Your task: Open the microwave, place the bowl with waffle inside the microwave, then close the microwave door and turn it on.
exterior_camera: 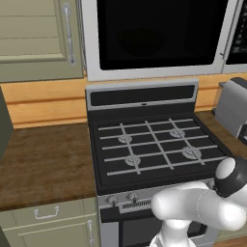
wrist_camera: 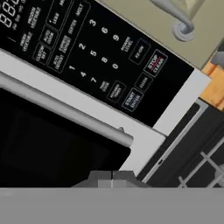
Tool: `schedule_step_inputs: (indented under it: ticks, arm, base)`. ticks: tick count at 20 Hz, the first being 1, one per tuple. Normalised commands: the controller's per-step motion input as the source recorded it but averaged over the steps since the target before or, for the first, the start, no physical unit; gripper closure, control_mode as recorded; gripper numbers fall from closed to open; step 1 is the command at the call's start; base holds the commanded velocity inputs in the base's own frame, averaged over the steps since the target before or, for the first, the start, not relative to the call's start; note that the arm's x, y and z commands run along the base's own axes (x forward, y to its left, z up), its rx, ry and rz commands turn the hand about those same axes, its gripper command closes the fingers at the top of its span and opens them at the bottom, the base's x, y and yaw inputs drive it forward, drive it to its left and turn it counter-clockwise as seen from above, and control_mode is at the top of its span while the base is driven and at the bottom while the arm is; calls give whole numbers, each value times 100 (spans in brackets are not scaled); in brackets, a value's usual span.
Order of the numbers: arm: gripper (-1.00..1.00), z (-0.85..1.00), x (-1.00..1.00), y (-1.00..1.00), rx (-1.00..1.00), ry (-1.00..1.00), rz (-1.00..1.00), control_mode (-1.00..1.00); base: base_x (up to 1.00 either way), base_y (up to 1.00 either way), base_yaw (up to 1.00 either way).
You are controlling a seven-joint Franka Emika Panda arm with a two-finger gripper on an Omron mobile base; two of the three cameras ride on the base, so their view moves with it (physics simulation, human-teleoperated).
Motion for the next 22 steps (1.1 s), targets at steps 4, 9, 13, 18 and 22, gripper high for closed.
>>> schedule_step_inputs:
  ticks: [4,9,13,18,22]
  arm:
    - [100,-30,0,-5,23,-1,0,-100]
    - [100,-29,8,0,17,0,0,-100]
    - [100,-9,22,10,21,-3,0,-100]
    - [100,0,34,17,25,-3,-1,-100]
    - [100,-8,51,9,13,0,-7,-100]
  base:
    - [0,0,0]
    - [0,0,0]
    - [0,0,0]
    - [0,0,0]
    - [0,0,0]
